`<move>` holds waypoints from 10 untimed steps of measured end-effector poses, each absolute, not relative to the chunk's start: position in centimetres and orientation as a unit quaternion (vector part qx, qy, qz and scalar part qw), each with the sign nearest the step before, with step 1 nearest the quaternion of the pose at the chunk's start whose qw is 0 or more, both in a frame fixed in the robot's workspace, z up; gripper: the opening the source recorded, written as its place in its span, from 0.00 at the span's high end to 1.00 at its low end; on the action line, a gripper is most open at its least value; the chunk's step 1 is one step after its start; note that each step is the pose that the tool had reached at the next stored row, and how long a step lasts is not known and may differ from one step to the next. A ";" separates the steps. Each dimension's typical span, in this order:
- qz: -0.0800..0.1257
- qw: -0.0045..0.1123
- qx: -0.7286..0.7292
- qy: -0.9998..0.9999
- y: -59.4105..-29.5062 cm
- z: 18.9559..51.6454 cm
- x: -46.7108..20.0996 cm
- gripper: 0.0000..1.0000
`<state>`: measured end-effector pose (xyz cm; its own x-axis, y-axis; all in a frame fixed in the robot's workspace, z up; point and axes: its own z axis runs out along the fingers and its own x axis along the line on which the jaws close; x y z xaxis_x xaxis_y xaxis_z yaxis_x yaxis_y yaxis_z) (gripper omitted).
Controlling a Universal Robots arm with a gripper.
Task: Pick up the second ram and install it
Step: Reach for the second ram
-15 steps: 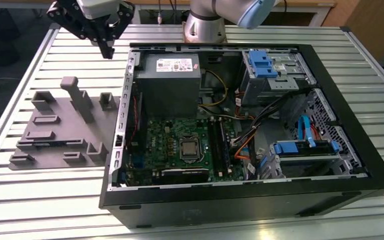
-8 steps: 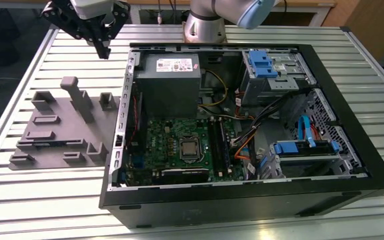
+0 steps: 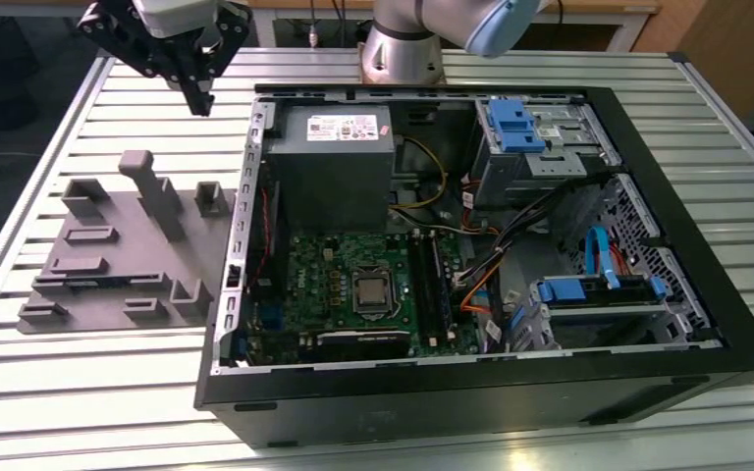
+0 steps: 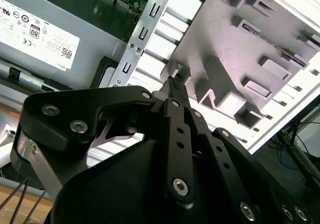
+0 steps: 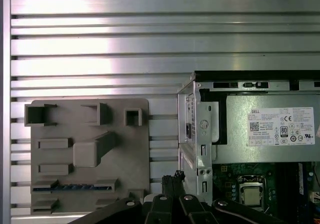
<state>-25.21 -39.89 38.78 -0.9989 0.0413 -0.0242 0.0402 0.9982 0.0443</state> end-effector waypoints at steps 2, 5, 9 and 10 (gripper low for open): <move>0.022 0.013 0.020 0.999 -39.9 38.8 -25.2 0.89; 0.022 0.013 0.020 0.999 -39.9 38.8 -25.3 0.89; 0.022 0.013 0.020 0.999 -39.9 38.8 -25.3 0.89; 0.022 0.013 0.020 0.999 -39.9 38.8 -25.4 0.89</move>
